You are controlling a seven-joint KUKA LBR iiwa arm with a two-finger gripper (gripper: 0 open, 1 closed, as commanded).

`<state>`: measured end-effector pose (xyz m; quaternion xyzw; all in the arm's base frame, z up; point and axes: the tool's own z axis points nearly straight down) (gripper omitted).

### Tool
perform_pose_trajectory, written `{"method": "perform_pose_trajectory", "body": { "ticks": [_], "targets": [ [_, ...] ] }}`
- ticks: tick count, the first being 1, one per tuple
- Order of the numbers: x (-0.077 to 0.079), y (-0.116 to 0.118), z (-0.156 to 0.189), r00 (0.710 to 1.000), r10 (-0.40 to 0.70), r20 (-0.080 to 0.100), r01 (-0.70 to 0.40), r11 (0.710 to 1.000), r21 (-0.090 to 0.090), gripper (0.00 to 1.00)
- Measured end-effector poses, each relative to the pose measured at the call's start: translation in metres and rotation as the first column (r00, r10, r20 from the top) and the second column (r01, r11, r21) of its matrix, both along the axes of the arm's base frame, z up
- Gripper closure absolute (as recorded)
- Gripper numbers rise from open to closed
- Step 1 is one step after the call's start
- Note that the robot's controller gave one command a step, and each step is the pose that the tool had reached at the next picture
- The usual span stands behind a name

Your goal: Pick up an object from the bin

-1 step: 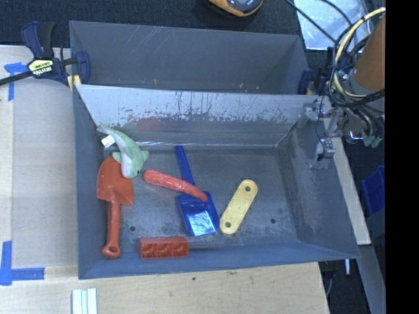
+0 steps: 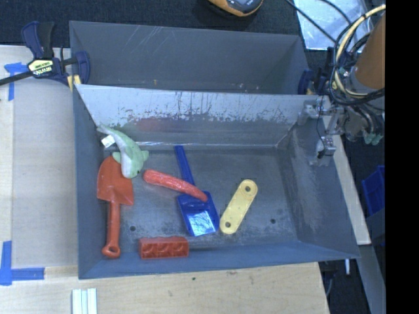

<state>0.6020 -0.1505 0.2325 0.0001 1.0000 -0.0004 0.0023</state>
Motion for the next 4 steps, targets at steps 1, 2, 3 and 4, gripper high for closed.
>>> {"method": "perform_pose_trajectory", "body": {
  "ticks": [1,2,3,4],
  "targets": [
    [-0.02,0.048,-0.112,0.978,0.208,-0.002,-0.208,0.978,0.0,0.0],
    [-0.008,0.108,-0.071,0.865,0.501,0.005,-0.501,0.865,-0.005,0.0],
    [-0.045,0.11,-0.115,0.807,0.591,-0.002,-0.591,0.807,-0.001,0.0],
    [-0.032,0.114,-0.163,0.515,0.857,0.002,-0.857,0.515,-0.008,0.0]
  ]
}}
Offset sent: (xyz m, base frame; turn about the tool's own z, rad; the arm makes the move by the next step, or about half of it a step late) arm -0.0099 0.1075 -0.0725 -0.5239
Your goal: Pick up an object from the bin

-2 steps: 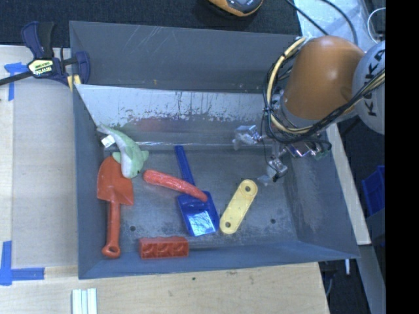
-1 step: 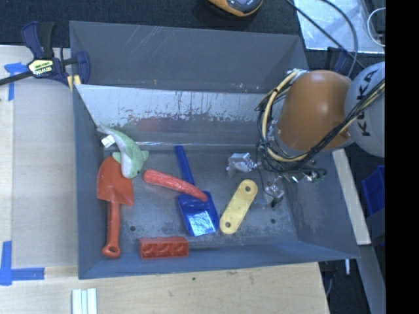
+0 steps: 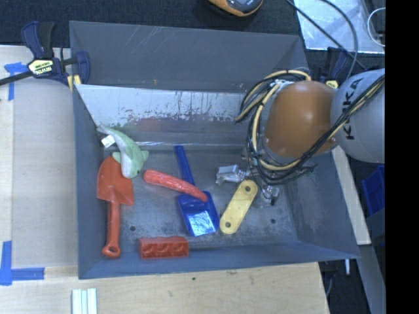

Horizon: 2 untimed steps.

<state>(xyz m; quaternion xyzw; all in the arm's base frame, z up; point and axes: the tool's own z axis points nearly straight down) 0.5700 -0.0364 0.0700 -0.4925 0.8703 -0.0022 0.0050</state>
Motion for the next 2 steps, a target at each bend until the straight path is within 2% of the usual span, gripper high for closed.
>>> {"method": "perform_pose_trajectory", "body": {
  "ticks": [1,2],
  "targets": [
    [-0.0131,0.0151,0.0014,0.999,-0.032,-0.005,0.032,0.999,0.0,1.0],
    [-0.0131,0.0151,0.0014,0.999,-0.032,-0.005,0.032,0.999,0.0,1.0]
  ]
}}
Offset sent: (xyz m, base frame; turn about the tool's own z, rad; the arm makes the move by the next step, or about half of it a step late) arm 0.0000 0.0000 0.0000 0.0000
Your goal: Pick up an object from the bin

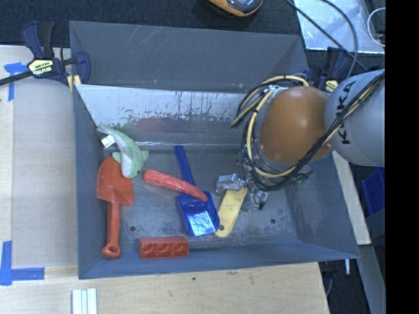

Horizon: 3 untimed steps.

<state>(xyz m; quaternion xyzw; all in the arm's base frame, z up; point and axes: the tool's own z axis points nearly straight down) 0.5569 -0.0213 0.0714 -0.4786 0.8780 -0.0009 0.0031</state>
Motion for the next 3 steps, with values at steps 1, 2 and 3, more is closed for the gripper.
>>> {"method": "perform_pose_trajectory", "body": {
  "ticks": [1,2,3],
  "targets": [
    [-0.001,0.0,0.003,1.0,0.0,0.0,0.0,1.0,0.001,1.0],
    [-0.001,0.0,0.012,1.0,-0.001,-0.001,0.001,1.0,0.001,1.0],
    [-0.002,0.0,0.025,1.0,-0.001,-0.005,0.001,1.0,0.001,1.0]
  ]
}}
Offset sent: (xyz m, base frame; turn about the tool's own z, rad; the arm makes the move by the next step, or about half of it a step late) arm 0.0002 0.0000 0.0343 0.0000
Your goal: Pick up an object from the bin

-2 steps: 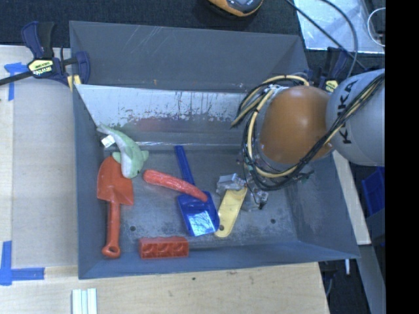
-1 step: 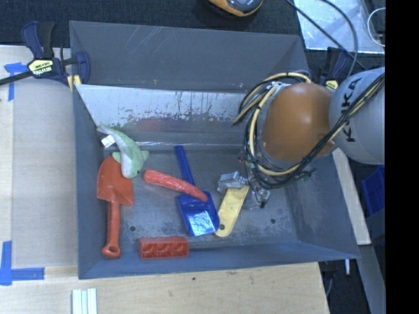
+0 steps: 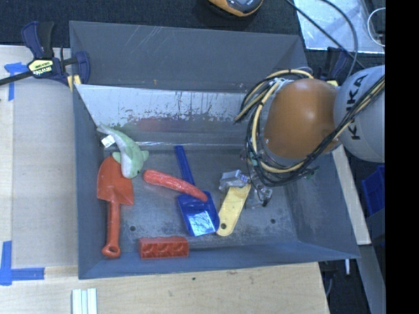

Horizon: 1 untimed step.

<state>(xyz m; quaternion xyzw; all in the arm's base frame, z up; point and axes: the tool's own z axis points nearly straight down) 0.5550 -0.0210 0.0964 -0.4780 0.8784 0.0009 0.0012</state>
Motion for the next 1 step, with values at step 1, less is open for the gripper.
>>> {"method": "perform_pose_trajectory", "body": {
  "ticks": [1],
  "targets": [
    [0.0008,0.0,0.0207,1.0,-0.001,0.004,0.001,1.0,0.0,1.0]
  ]
}}
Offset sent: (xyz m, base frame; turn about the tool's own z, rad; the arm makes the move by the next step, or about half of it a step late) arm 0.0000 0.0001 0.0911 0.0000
